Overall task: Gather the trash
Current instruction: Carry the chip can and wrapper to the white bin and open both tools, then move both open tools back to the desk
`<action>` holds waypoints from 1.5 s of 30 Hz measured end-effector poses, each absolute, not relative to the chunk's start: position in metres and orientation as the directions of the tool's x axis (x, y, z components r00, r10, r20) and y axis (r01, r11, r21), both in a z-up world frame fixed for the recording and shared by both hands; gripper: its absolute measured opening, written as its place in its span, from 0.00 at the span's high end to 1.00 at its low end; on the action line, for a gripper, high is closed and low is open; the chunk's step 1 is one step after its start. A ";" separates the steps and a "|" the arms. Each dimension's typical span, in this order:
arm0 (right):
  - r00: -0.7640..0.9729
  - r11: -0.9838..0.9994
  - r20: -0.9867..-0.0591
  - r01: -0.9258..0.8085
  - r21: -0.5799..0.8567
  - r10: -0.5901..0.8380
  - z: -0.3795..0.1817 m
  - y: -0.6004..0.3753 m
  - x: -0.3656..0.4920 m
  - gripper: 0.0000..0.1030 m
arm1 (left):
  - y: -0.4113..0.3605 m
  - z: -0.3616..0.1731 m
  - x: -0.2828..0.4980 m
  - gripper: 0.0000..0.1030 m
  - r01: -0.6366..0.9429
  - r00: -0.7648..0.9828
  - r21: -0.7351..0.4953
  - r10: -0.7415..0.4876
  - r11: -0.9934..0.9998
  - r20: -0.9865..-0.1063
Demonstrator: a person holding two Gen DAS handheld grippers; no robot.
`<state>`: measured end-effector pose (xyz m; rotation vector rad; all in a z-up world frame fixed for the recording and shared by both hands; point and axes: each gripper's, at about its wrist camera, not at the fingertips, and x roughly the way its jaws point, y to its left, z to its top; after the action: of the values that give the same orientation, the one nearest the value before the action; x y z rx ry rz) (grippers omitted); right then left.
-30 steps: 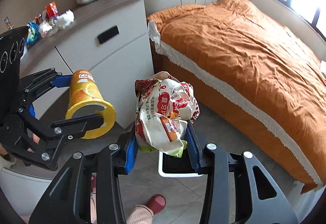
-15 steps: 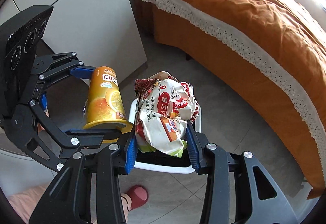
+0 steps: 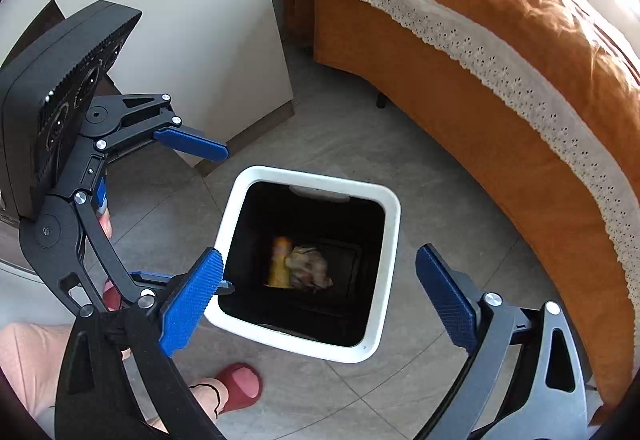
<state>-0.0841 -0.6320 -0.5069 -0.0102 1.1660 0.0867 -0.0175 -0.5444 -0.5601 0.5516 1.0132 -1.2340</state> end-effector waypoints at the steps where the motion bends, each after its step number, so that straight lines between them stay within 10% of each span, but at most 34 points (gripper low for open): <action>1: 0.393 0.996 -0.917 -0.079 0.035 0.064 -0.502 -0.631 -0.084 0.05 | -0.544 -0.556 -0.018 0.05 0.945 0.004 -0.163 -0.507 0.285 -0.862; 32: 0.675 0.956 -0.705 -0.294 0.010 0.215 -0.180 -0.505 -0.060 0.05 | -0.380 -0.208 -0.013 0.05 0.721 0.471 0.003 -0.486 0.693 -0.737; 45: 0.704 0.911 -0.637 -0.412 -0.009 0.313 -0.117 -0.383 0.013 0.05 | -0.234 -0.140 0.033 0.05 0.532 0.655 0.048 -0.374 0.846 -0.656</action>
<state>0.0131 -0.3834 -0.1166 -0.1549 0.6785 0.4051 0.0330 -0.2335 -0.1403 0.2458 0.6840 -0.5195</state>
